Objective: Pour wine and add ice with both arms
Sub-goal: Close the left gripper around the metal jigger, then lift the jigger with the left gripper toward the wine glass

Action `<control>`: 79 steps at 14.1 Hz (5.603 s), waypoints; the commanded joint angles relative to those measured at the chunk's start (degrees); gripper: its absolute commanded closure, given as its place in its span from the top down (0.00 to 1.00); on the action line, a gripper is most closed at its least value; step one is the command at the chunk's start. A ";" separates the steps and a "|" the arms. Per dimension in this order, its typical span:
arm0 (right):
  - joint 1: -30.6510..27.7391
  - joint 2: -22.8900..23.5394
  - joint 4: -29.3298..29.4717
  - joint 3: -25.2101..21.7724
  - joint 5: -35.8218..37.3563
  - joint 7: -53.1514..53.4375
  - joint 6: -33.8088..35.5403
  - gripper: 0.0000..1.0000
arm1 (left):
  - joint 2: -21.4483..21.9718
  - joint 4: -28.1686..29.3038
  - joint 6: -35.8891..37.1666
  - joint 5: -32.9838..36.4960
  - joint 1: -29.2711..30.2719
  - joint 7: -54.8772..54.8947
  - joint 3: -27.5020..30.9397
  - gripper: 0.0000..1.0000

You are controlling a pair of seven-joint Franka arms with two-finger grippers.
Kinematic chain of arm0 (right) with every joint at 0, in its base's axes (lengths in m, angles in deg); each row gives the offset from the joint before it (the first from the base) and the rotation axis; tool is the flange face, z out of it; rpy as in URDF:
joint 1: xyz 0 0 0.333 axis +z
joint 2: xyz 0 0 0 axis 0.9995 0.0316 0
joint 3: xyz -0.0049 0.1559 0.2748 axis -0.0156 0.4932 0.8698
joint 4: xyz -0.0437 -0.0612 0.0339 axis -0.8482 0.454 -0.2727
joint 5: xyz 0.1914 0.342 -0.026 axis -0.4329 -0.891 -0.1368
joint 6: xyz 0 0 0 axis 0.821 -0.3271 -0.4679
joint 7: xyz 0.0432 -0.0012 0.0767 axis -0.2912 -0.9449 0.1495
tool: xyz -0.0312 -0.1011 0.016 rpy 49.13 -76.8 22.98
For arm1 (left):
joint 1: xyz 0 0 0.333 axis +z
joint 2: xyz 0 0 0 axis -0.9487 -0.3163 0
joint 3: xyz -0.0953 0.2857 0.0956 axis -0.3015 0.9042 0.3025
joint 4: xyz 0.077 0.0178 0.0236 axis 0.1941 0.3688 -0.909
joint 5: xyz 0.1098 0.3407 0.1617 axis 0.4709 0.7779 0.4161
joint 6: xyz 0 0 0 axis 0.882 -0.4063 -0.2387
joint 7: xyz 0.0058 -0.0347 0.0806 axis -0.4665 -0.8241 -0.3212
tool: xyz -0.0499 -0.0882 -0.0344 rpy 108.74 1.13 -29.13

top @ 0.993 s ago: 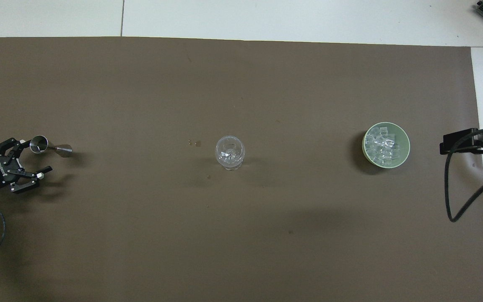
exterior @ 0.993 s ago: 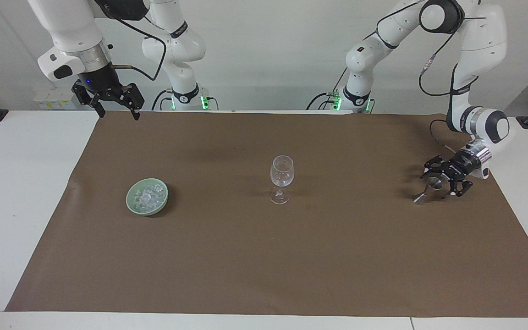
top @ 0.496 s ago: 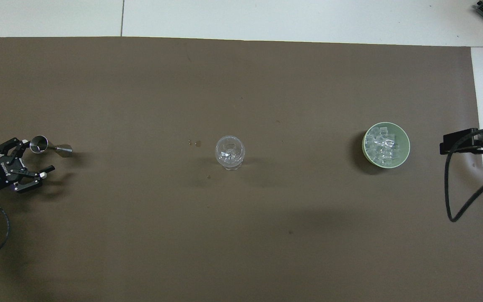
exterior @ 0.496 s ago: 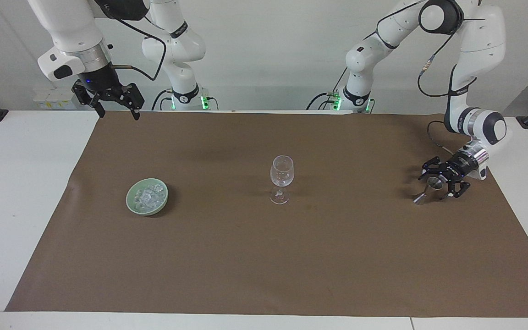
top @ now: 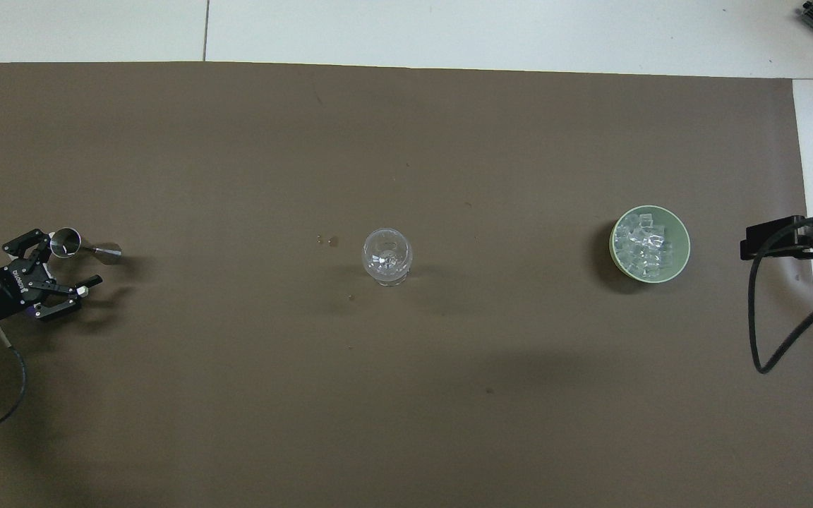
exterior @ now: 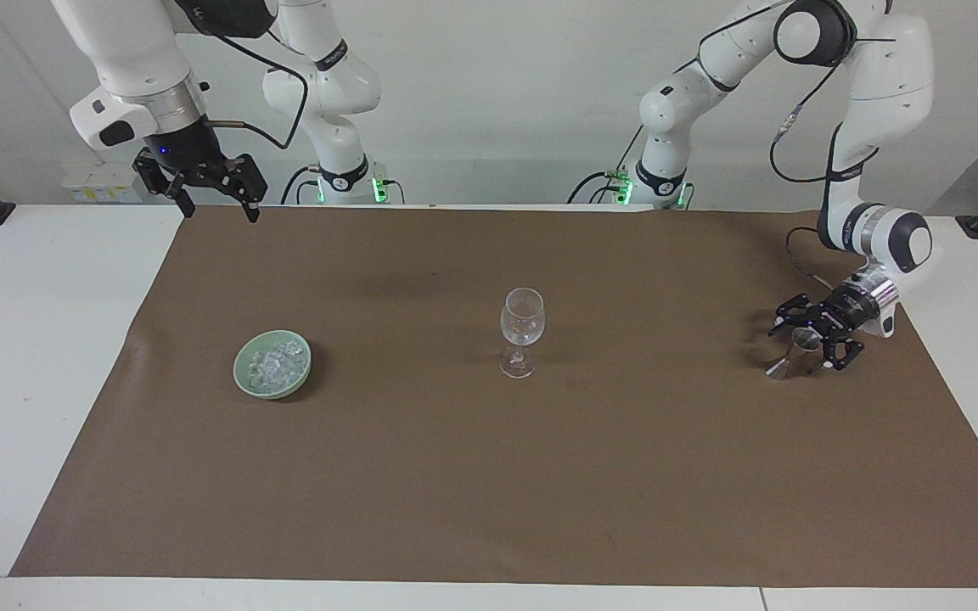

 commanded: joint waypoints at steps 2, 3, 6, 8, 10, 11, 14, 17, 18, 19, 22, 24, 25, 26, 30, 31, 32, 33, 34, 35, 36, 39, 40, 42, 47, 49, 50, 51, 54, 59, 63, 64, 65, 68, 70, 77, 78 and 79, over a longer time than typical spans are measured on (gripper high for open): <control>-0.30 -1.26 -1.54 0.28 -0.69 0.23 -0.66 1.00 | 0.27 1.07 -0.88 -1.50 -0.75 1.60 0.54 0.86; -0.30 -1.26 -1.54 0.28 -0.69 0.23 -0.66 1.00 | 0.27 1.07 -0.88 -1.50 -0.75 1.60 0.54 0.80; -0.30 -1.26 -1.54 0.28 -0.69 0.23 -0.66 1.00 | 0.27 1.15 -0.88 -1.50 -0.93 1.77 0.54 0.80; -0.30 -1.26 -1.54 0.28 -0.69 0.23 -0.66 1.00 | 0.27 1.15 -0.97 -1.51 -1.19 1.77 0.54 0.80; -0.30 -1.26 -1.54 0.28 -0.69 0.23 -0.66 1.00 | 0.27 1.07 -0.97 -1.77 -1.19 1.77 0.54 0.75; -0.30 -1.26 -1.54 0.28 -0.69 0.23 -0.66 1.00 | 0.19 1.07 -0.97 -2.46 -1.28 1.77 0.54 0.74; -0.30 -1.26 -1.54 0.28 -0.69 0.23 -0.66 1.00 | 0.27 1.07 -0.97 -2.56 -1.55 1.95 0.54 0.66; -0.30 -1.26 -1.54 0.28 -0.69 0.23 -0.66 1.00 | 0.19 1.07 -0.97 -3.09 -1.63 1.95 0.54 0.65; -0.30 -1.26 -1.54 0.19 -0.69 0.23 -0.66 1.00 | 0.19 1.07 -0.97 -3.09 -1.63 1.95 0.54 0.61; -0.30 -1.26 -1.54 0.27 -0.69 0.23 -0.66 1.00 | 0.27 1.07 -0.97 -3.09 -1.55 1.95 0.54 0.57; -0.30 -1.26 -1.54 0.28 -0.69 0.23 -0.66 1.00 | 0.27 1.07 -0.97 -3.09 -1.55 2.65 0.54 0.47; -0.30 -1.26 -1.54 0.28 -0.69 0.23 -0.66 1.00 | 0.27 1.07 -0.88 -3.17 -1.46 2.65 0.54 0.41; -0.30 -1.26 -1.54 0.28 -0.69 0.23 -0.66 1.00 | 0.27 1.07 -0.79 -3.09 -1.37 2.65 0.54 0.35; -0.30 -1.26 -1.54 0.28 -0.69 0.23 -0.66 1.00 | 0.27 0.98 -0.79 -3.17 -1.37 2.65 0.54 0.27; -0.30 -1.26 -1.54 0.28 -0.69 0.23 -0.66 1.00 | 0.27 0.63 -0.62 -3.79 -1.55 2.30 0.54 0.00; -0.30 -1.26 -1.54 0.28 -0.69 0.23 -0.66 1.00 | 0.27 0.63 -0.62 -3.79 -1.55 2.21 0.54 0.00; -0.30 -1.26 -1.54 0.28 -0.69 0.23 -0.66 1.00 | 0.27 0.54 -0.44 -3.79 -1.63 2.21 0.54 0.00; -0.30 -1.26 -1.54 0.28 -0.69 0.23 -0.66 1.00 | 0.27 0.54 -0.44 -3.79 -1.63 2.30 0.54 0.00; -0.30 -1.26 -1.54 0.19 -0.69 0.23 -0.66 1.00 | 0.27 0.45 -0.44 -3.79 -1.63 2.21 0.36 0.00; -0.30 -1.26 -1.54 0.27 -0.69 0.23 -0.66 1.00 | 0.45 0.36 -0.44 -3.79 -1.63 2.21 0.19 0.00; -0.30 -1.26 -1.54 0.28 -0.69 0.23 -0.66 1.00 | 0.88 0.28 -0.53 -3.79 -2.16 2.30 0.18 0.00; -0.30 -1.26 -1.54 0.28 -0.69 0.23 -0.66 1.00 | 1.68 -0.69 -1.05 -4.05 -4.53 2.21 0.01 0.00; -0.30 -1.26 -1.54 0.28 -0.69 0.23 -0.66 1.00 | 1.85 -0.78 -1.32 -5.01 -5.49 2.13 0.01 0.00; -0.30 -1.26 -1.54 0.28 -0.69 0.23 -0.66 1.00 | 2.73 -0.78 -2.81 -6.68 -8.12 1.86 0.01 0.00; -0.30 -1.26 -1.54 0.28 -0.69 0.23 -0.66 1.00 | 4.57 -0.52 -8.59 -14.32 -17.69 0.46 -0.08 0.00; -0.30 -1.26 -1.54 0.28 -0.69 0.23 -0.66 1.00 | 5.19 -0.52 -10.98 -17.40 -21.83 0.28 -0.08 0.00; -0.30 -1.26 -1.54 0.28 -0.69 0.23 -0.66 1.00 | 5.37 -0.60 -12.03 -19.33 -23.68 0.28 -0.17 0.00; -0.30 -1.26 -1.54 0.28 -0.69 0.23 -0.66 1.00 | 5.46 -0.69 -12.74 -20.48 -25.43 0.37 -0.17 0.00; -0.30 -1.26 -1.54 0.27 -0.69 0.23 -0.66 1.00 | 7.38 -0.87 -17.21 -22.94 -30.01 0.19 -0.87 0.00; -0.30 -1.26 -1.54 0.28 -0.69 0.23 -0.66 1.00 | 13.18 -1.31 -27.06 -24.62 -38.36 -3.41 -1.40 0.00; -0.30 -1.26 -1.54 0.28 -0.69 0.23 -0.66 1.00 | 15.21 -1.31 -29.70 -25.32 -41.70 -3.15 -1.40 0.00; -0.30 -1.26 -1.54 0.28 -0.69 0.23 -0.66 1.00 | 15.65 -1.22 -31.53 -25.32 -42.76 -3.23 -1.40 0.00; -0.30 -1.26 -1.54 0.28 -0.69 0.23 -0.66 1.00 | 16.18 -1.22 -32.77 -25.32 -43.81 -3.15 -1.40 0.00; -0.30 -1.26 -1.54 0.28 -0.69 0.23 -0.66 1.00 | 16.36 -1.31 -37.51 -25.50 -46.62 -2.88 -1.40 0.00; -0.30 -1.26 -1.54 0.28 -0.69 0.23 -0.66 1.00 | 16.97 -1.40 -41.03 -25.85 -48.74 -2.80 -1.92 0.00; -0.30 -1.26 -1.54 0.28 -0.69 0.23 -0.66 1.00 | 20.05 -0.61 -46.13 -25.41 -52.60 1.15 -1.93 0.00; -0.30 -1.26 -1.54 0.28 -0.69 0.23 -0.66 1.00 | 20.40 -0.34 -47.88 -25.41 -53.57 2.20 -1.93 0.00; -0.30 -1.26 -1.54 0.28 -0.69 0.23 -0.66 1.00 | 20.49 -0.43 -49.47 -25.41 -55.06 2.30 -1.93 0.00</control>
